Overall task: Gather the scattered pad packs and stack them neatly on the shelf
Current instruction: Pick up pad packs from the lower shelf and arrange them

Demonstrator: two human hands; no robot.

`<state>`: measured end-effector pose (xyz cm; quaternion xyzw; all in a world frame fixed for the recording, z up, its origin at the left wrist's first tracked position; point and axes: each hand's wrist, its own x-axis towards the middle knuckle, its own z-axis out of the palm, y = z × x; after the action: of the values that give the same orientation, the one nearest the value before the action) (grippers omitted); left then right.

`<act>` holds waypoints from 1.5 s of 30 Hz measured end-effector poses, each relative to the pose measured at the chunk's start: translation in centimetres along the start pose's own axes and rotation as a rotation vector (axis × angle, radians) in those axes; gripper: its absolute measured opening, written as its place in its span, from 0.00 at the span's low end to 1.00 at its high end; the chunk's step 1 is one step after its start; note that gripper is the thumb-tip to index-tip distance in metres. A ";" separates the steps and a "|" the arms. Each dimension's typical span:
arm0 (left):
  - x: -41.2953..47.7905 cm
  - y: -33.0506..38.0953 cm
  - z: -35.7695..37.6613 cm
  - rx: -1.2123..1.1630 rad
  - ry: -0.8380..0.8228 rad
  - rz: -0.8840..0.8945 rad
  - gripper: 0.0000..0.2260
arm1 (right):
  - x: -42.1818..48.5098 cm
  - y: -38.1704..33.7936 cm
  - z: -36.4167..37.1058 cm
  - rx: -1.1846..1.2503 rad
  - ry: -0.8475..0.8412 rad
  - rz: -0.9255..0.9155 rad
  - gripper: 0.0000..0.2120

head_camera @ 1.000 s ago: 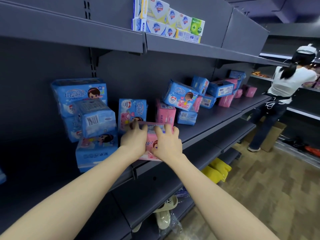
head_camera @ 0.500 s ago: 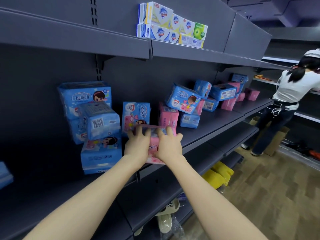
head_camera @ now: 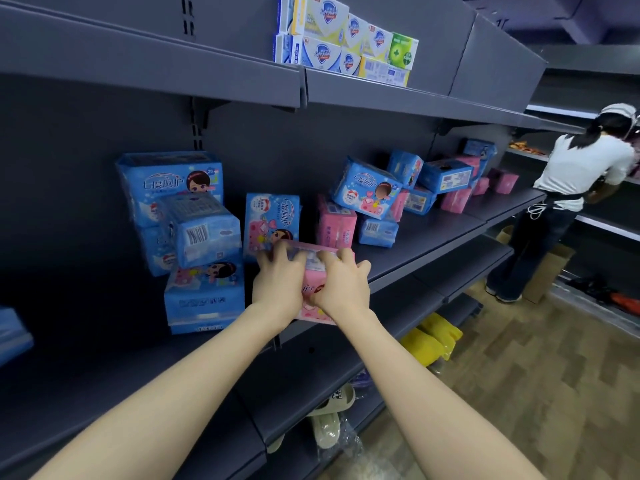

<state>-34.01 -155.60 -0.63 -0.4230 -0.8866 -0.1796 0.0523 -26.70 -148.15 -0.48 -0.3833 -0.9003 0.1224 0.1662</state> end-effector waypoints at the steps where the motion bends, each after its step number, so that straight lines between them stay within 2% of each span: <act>1: -0.3 0.0 -0.2 -0.018 0.001 0.005 0.26 | -0.3 0.0 -0.2 0.004 0.005 0.004 0.33; 8: -3.3 -0.8 -2.5 -0.220 0.059 0.054 0.25 | -4.0 -0.6 -1.8 0.085 0.083 0.043 0.32; 19: -11.3 -3.0 -6.0 -0.356 0.127 0.153 0.23 | -13.1 -4.3 -4.1 0.027 0.191 0.050 0.31; 31: -21.9 -6.6 -9.1 -0.352 0.168 0.156 0.27 | -24.3 -8.8 -4.4 0.011 0.270 0.044 0.19; 45: -30.5 -15.7 -14.4 -0.194 0.234 0.011 0.21 | -29.6 -18.7 -1.0 0.059 0.214 -0.162 0.14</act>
<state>-27.52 -192.15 0.98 -0.4070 -0.8507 -0.3121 0.1150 -19.17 -182.28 0.89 -0.3153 -0.9014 0.0935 0.2816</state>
